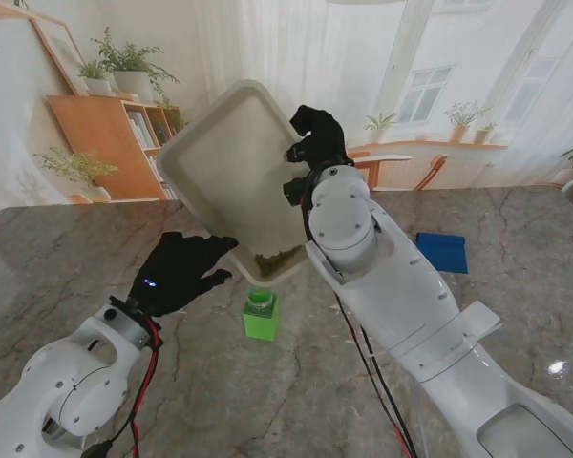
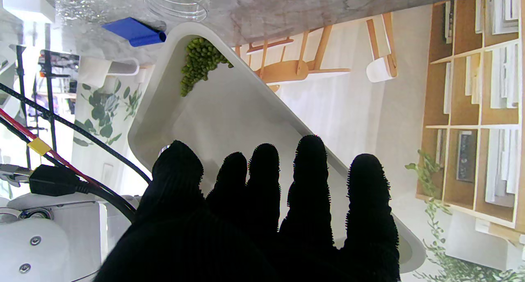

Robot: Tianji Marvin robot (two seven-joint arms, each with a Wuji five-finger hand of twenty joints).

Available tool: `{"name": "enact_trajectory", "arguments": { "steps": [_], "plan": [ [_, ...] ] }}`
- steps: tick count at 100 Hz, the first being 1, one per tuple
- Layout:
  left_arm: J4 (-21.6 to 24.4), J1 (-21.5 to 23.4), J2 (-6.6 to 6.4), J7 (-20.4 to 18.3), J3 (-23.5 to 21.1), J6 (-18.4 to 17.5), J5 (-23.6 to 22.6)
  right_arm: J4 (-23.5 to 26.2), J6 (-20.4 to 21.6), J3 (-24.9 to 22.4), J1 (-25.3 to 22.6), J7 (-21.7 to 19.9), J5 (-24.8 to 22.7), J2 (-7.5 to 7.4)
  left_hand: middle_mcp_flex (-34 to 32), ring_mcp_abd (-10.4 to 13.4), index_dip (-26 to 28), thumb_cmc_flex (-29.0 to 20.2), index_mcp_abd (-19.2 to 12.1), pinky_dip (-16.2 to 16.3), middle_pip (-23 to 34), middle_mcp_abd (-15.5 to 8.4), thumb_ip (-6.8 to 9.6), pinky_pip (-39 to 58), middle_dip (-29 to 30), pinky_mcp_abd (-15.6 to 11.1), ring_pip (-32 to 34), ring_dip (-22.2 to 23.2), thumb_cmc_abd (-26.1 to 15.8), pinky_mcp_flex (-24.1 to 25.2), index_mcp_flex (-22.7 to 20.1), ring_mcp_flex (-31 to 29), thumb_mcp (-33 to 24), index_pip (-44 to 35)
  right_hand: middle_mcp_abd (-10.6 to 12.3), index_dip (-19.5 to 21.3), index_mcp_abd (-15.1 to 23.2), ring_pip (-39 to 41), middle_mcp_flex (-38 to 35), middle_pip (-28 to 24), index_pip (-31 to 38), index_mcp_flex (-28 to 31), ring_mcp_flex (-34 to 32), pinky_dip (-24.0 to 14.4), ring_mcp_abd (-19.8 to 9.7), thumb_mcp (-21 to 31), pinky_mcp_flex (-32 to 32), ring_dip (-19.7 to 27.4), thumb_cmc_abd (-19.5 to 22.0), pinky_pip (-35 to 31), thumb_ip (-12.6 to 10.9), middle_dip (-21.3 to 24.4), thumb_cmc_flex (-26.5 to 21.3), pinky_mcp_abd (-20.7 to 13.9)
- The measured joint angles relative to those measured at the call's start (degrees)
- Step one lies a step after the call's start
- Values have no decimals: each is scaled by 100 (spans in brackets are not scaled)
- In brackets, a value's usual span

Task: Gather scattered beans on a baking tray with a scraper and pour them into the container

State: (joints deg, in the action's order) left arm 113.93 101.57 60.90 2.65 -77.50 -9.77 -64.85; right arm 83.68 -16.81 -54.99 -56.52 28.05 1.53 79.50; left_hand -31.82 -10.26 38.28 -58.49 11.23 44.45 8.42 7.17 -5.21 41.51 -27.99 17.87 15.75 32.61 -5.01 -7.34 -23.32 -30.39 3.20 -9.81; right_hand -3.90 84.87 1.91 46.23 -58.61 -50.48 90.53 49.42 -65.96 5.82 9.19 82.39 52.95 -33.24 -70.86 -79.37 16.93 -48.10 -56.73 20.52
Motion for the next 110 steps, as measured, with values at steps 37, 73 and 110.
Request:
{"name": "enact_trajectory", "arguments": {
  "steps": [37, 73, 110],
  "plan": [
    [25, 110, 0, 142, -68, -24, -129, -21, 151, 28, 0, 20, -44, -2, 0, 0, 0, 0, 0, 0, 0, 0, 0, 0, 0, 0, 0, 0, 0, 0, 0, 0, 0, 0, 0, 3, 0, 3, 5, -15, 0, 0, 1, 0, 0, 0, 1, 0, 0, 0, 1, 0, 0, 0],
    [126, 273, 0, 225, -153, -25, -219, 31, 314, 70, -59, 58, -136, -9, 0, 0, 0, 0, 0, 0, 0, 0, 0, 0, 0, 0, 0, 0, 0, 0, 0, -1, 0, 0, 1, 10, 0, 5, 7, -23, 0, 0, 2, 0, 0, 0, 2, 0, 0, 0, 2, 0, 0, 0],
    [181, 351, 0, 273, -173, -37, -256, 98, 352, 97, -93, 49, -219, -26, 0, 0, 0, 0, 0, 0, 0, -1, 0, 0, 0, 0, 0, 0, 0, 0, 0, -1, 0, 0, 1, 13, 0, 13, 9, -29, 0, 0, 2, 0, 0, 1, 5, 0, 0, 0, 51, 0, -1, 0]
  ]
}}
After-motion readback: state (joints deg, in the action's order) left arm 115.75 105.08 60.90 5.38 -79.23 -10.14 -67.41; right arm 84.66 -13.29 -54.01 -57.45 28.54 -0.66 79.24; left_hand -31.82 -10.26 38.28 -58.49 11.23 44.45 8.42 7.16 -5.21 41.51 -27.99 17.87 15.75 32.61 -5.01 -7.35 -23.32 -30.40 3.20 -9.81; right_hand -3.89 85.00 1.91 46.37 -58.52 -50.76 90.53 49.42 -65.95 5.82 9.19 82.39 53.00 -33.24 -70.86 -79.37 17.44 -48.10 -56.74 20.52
